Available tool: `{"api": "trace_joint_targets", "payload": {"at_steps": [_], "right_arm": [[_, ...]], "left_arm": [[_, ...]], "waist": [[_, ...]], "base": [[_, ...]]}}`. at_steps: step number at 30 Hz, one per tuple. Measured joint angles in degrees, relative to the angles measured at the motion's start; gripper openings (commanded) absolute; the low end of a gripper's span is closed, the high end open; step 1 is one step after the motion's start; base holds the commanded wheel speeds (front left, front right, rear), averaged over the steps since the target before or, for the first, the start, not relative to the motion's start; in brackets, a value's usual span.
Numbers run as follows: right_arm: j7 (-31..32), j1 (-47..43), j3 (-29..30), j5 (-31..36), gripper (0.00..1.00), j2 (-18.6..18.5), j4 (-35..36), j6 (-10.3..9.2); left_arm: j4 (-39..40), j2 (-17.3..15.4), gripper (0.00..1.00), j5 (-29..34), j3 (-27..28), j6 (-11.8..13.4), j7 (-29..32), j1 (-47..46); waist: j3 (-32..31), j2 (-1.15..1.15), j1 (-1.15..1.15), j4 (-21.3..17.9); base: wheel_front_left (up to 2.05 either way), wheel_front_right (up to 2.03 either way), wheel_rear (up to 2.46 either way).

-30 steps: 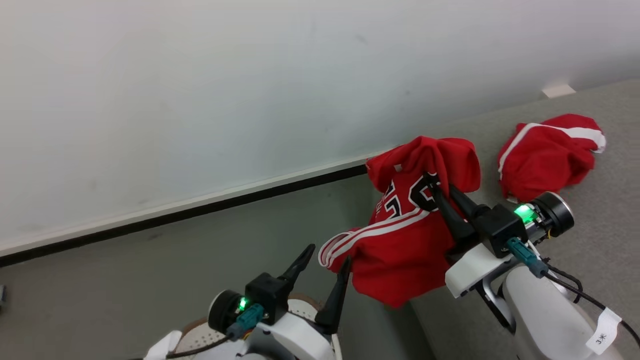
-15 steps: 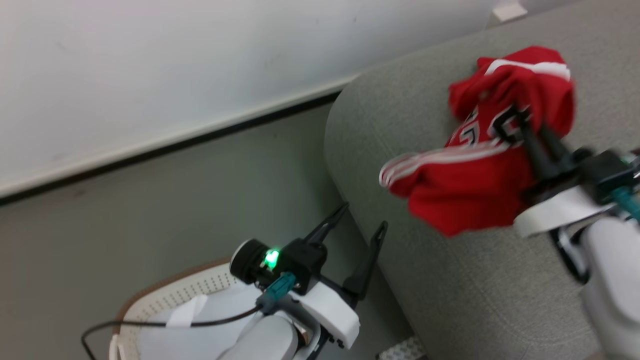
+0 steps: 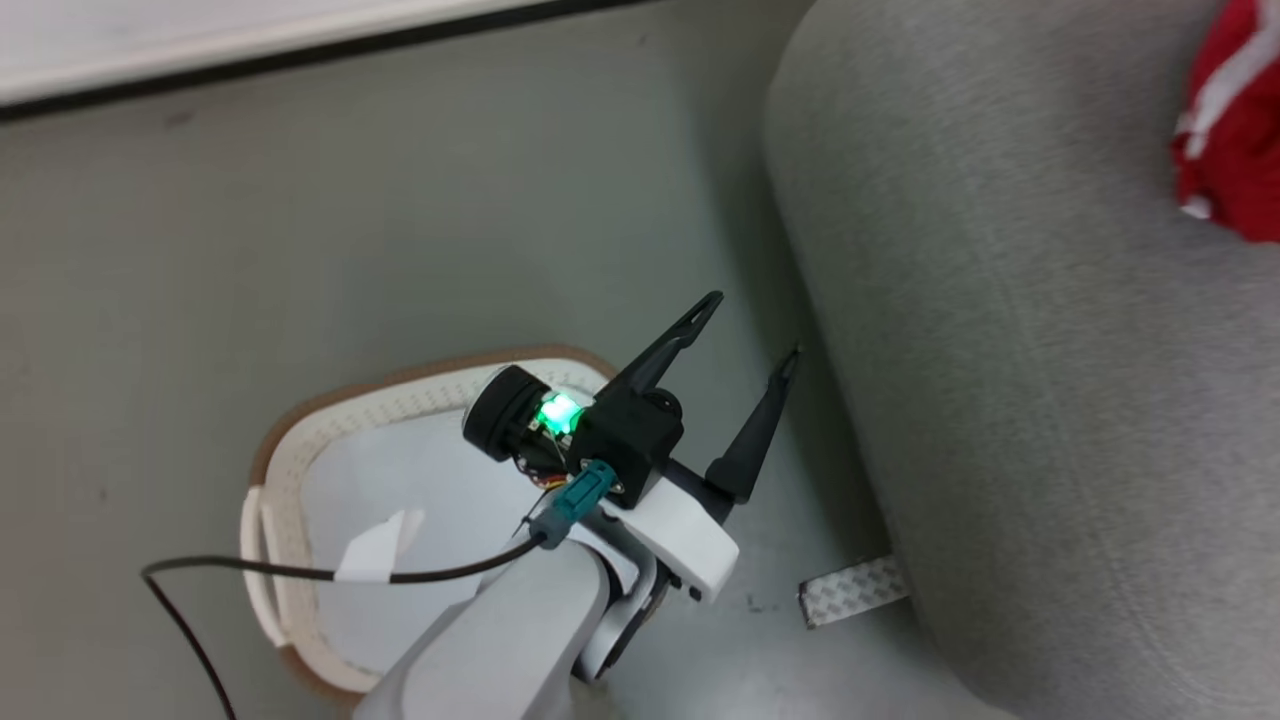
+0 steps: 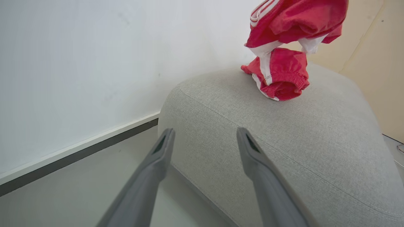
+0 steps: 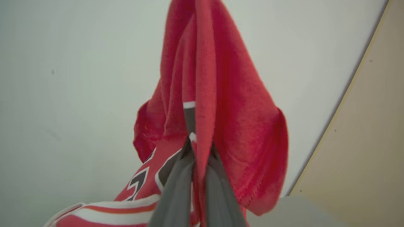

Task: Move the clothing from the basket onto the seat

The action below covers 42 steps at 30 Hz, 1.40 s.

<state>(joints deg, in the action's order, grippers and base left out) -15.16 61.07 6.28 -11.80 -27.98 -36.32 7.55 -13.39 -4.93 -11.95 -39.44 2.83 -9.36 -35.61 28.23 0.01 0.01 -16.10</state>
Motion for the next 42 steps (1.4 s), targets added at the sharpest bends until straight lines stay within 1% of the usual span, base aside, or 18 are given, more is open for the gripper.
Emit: {"api": "trace_joint_targets", "payload": {"at_steps": [2, 5, 6, 7, 8, 11, 14, 16, 18, 22, 29, 34, 37, 42], "right_arm": [[-0.01, 2.24, 2.81, -0.12, 0.00, -1.09, -4.36, 0.00], [0.00, 3.03, 7.20, 2.40, 0.00, -2.57, -11.18, 0.00], [0.00, 3.00, 8.75, 3.18, 0.15, -2.60, -13.14, 0.00], [-0.01, 2.82, 9.95, 4.11, 0.45, -2.45, -14.83, 0.00], [0.00, 2.37, 10.80, 5.43, 1.00, -2.14, -16.41, 0.00], [0.01, 0.16, 12.81, 7.13, 1.00, -0.03, -18.96, 0.00], [-0.01, -2.82, 13.58, 8.46, 1.00, 2.43, -17.90, 0.00], [-0.01, -5.90, 12.36, 9.05, 1.00, 4.45, -16.57, 0.00], [0.01, -9.31, 11.36, 9.27, 1.00, 6.48, -14.60, 0.00], [-0.01, -15.20, 9.53, 9.54, 1.00, 9.20, -8.83, 0.00], [-0.01, -26.92, 7.36, 9.14, 1.00, 12.68, 2.21, 0.00], [-0.01, -34.42, 6.48, 8.45, 1.00, 14.97, 8.54, 0.00], [0.00, -38.50, 5.26, 8.47, 1.00, 17.07, 11.47, 0.00], [-0.01, -45.44, 2.10, 8.33, 1.00, 20.40, 14.35, 0.01]], "left_arm": [[-0.08, 0.10, 1.00, 0.04, -0.10, 0.00, -0.43, -0.66], [-0.54, 0.25, 1.00, 0.03, -0.20, 0.07, -1.31, -1.29], [-0.77, 0.32, 1.00, 0.03, -0.32, 0.07, -1.46, -1.42], [-1.00, 0.36, 1.00, 0.03, -0.45, 0.07, -1.81, -1.48], [-1.25, 0.42, 1.00, 0.03, -0.56, 0.07, -1.87, -1.52], [-2.44, 0.53, 1.00, -0.19, -0.49, 0.24, -2.26, -1.62], [-3.34, 0.15, 1.00, -0.64, 0.11, 0.64, -2.37, -1.45], [-3.71, -0.32, 1.00, -1.09, 0.45, 0.76, -2.45, -0.89], [-4.14, -0.93, 1.00, -1.76, 0.52, 0.79, -2.61, 0.03], [-4.47, -1.44, 1.00, -2.96, 1.45, 1.45, -3.10, 2.03], [-4.54, -1.55, 1.00, -6.91, 4.65, 3.30, -4.93, 8.44], [-4.35, -1.64, 1.00, -9.14, 7.14, 3.37, -5.61, 14.25], [-4.32, -1.85, 1.00, -9.47, 9.04, 3.72, -5.66, 17.31], [-3.71, -2.42, 1.00, -9.51, 13.47, 3.70, -5.72, 23.23]], "waist": [[2.01, 0.00, 0.00, 1.27], [4.58, 0.00, 0.00, 3.10], [5.21, 0.00, 0.00, 3.67], [5.74, 0.00, 0.01, 4.20], [6.18, 0.00, 0.01, 4.70], [6.61, 0.00, 0.01, 5.51], [5.66, 0.00, 0.00, 5.15], [4.43, 0.00, 0.00, 4.51], [2.88, 0.00, 0.00, 3.83], [-0.76, -0.01, 0.00, 2.56], [-8.67, -0.01, -0.02, 1.54], [-14.29, -0.01, -0.02, 2.29], [-17.39, -0.01, -0.02, 3.38], [-22.19, -0.01, -0.03, 5.54]], "base": [[0.00, 0.00, 0.00], [0.00, 0.00, 0.00], [0.00, 0.00, 0.00], [0.00, 0.00, 0.00], [0.00, 0.00, 0.00], [0.00, 0.00, 0.00], [0.00, 0.00, 0.00], [0.00, 0.00, 0.00], [0.00, 0.00, 0.00], [0.00, 0.00, 0.00], [0.00, 0.00, 0.00], [0.00, 0.00, 0.00], [0.00, 0.00, 0.00], [0.00, 0.00, 0.00]]}}
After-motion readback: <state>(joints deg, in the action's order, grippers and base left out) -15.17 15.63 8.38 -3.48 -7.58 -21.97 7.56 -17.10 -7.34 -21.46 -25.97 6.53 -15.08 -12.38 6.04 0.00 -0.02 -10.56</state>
